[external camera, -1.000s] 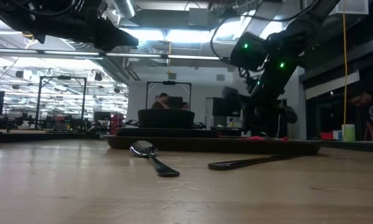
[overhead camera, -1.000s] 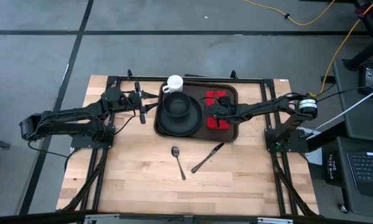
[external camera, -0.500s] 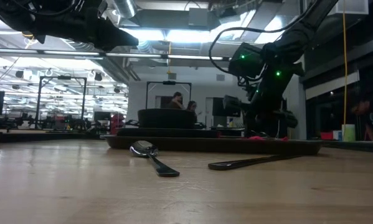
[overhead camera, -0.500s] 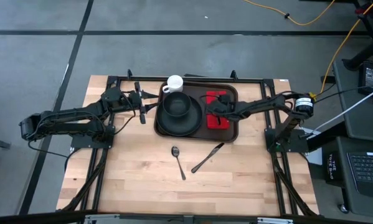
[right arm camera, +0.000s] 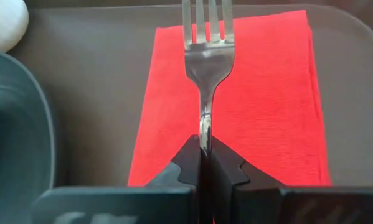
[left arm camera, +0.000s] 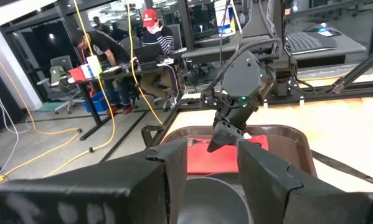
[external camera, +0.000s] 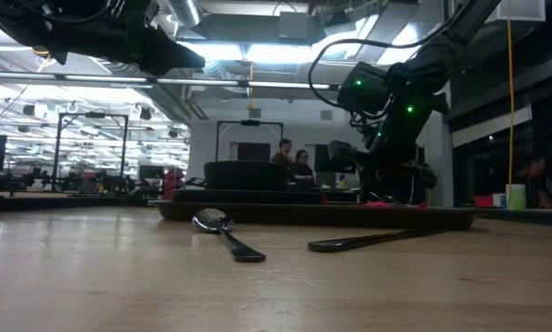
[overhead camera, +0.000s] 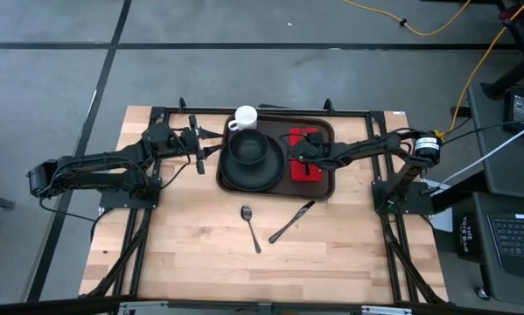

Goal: Set up tray
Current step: Put the black fork in the center of the red napkin

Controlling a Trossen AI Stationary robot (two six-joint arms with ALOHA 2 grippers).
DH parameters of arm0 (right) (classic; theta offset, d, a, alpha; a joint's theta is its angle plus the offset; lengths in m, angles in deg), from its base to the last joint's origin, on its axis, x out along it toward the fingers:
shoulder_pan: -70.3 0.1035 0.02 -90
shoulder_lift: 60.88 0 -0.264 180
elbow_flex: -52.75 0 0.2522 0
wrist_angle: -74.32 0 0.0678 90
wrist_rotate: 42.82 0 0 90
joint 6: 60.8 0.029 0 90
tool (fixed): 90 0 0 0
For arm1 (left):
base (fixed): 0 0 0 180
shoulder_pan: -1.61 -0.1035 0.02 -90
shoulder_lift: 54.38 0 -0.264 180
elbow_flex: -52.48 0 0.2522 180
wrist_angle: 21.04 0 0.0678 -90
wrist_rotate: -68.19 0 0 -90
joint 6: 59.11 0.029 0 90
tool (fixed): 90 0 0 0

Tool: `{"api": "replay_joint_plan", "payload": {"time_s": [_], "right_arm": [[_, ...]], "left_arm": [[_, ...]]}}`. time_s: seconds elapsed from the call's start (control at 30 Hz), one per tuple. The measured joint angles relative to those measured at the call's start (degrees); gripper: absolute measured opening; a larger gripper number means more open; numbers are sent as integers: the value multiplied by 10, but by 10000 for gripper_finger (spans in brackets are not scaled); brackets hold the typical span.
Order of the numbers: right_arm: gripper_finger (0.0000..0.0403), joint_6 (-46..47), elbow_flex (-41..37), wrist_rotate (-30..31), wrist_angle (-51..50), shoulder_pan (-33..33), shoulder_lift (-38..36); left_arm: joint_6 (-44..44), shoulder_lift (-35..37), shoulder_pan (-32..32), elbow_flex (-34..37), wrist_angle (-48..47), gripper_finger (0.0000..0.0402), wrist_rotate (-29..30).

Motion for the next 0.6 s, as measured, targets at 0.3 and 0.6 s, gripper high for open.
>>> {"api": "replay_joint_plan", "payload": {"time_s": [0.3, 0.6], "right_arm": [[15, 2, 0, 0, 4, 0, 14], [15, 1, 0, -13, 8, 0, 15]], "left_arm": [[0, 0, 0, 0, 0, 130, 0], [0, 0, 0, 0, 0, 130, 0]]}}
